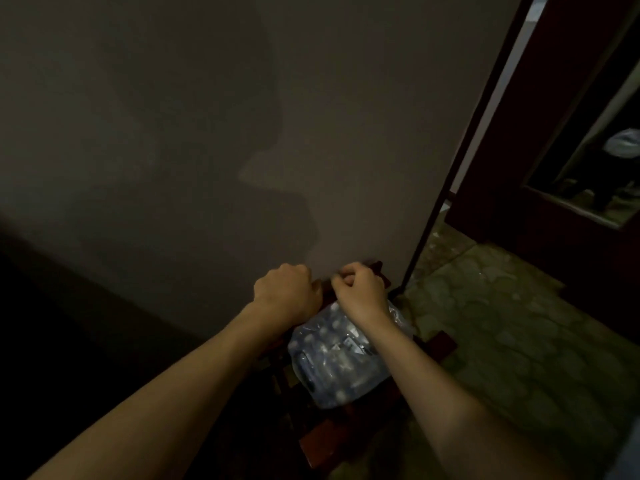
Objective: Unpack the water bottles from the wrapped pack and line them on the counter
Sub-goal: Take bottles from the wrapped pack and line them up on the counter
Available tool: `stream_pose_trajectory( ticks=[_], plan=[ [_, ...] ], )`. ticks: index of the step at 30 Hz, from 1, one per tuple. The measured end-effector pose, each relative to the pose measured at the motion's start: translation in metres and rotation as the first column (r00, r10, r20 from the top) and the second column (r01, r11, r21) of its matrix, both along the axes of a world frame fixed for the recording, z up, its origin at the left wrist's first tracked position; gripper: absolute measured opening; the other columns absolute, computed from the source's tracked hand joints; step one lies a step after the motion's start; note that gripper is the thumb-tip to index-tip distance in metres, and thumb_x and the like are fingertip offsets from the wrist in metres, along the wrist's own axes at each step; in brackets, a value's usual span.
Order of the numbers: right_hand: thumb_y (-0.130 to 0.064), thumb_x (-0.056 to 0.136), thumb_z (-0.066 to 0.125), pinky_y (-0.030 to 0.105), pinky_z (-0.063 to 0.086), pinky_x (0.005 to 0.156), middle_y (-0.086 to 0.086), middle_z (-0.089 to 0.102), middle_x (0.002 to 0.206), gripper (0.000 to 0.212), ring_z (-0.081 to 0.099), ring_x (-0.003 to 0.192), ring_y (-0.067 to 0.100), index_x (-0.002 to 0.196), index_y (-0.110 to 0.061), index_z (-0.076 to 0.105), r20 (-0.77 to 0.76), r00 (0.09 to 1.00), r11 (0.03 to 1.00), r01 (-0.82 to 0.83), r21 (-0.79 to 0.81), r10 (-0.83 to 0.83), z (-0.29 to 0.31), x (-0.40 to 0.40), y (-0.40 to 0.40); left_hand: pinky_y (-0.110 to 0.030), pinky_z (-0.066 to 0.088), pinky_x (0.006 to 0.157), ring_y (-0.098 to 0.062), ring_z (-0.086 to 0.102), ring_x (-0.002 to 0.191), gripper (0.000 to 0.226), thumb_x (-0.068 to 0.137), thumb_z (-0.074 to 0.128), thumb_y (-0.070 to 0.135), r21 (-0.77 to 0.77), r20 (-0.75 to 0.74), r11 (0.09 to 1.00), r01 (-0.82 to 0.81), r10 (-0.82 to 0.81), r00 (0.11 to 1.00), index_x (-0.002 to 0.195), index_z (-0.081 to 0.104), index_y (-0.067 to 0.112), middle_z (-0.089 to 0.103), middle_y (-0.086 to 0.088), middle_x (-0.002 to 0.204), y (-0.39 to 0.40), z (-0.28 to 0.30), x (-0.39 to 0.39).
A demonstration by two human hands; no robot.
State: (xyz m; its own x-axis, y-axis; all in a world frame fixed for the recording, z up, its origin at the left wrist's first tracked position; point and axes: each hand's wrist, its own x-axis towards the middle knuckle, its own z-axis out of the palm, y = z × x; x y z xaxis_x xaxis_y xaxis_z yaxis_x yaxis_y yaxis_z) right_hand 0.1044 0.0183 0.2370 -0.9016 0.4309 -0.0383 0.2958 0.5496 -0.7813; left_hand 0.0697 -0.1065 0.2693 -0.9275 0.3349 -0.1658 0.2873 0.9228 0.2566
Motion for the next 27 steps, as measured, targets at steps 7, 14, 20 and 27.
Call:
stream_pose_trajectory(
  ticks=[7,14,20,27],
  plan=[
    [-0.030,0.092,0.057,0.036,0.053,0.088,0.006,0.068,0.110,0.031,0.062,0.100,0.021,0.116,-0.012,0.062,0.130,0.991,1.000,0.020,0.004,-0.021,-0.048,-0.046,0.039,-0.034,0.044,0.072,-0.025,0.059,0.085,0.042,0.098,0.040,0.047,0.068,0.099,0.998,-0.010,0.003,0.995,0.108,0.064,0.015,0.064,-0.008,0.102,0.039,-0.051,-0.052],
    [-0.029,0.092,0.056,0.034,0.052,0.071,-0.003,0.057,0.068,0.023,0.058,0.071,0.017,0.070,-0.022,0.052,0.299,0.954,0.999,-0.039,0.017,0.032,-0.104,-0.084,0.071,-0.040,0.052,0.088,-0.033,0.063,0.105,0.042,0.097,0.042,0.046,0.095,0.244,0.992,-0.079,0.054,0.968,0.113,0.064,0.013,0.065,-0.013,0.117,0.064,-0.110,-0.094],
    [-0.024,0.093,0.057,0.026,0.041,0.063,0.001,0.055,0.067,0.017,0.054,0.066,0.016,0.079,-0.013,0.057,0.410,0.909,0.997,-0.074,-0.017,0.075,-0.151,-0.094,0.088,-0.037,0.053,0.087,-0.029,0.064,0.106,0.045,0.097,0.040,0.047,0.072,0.400,0.987,-0.141,0.101,0.911,0.121,0.062,0.015,0.065,-0.010,0.120,0.069,-0.166,-0.097],
    [-0.013,0.091,0.053,0.031,0.046,0.072,0.018,0.068,0.091,0.020,0.065,0.089,0.031,0.089,0.002,0.067,0.651,0.748,0.991,-0.114,-0.069,0.131,-0.224,-0.083,0.111,-0.036,0.053,0.088,-0.025,0.065,0.105,0.042,0.100,0.041,0.041,0.093,0.553,0.971,-0.221,0.134,0.822,0.121,0.062,0.012,0.067,-0.011,0.118,0.086,-0.223,-0.079]
  ],
)
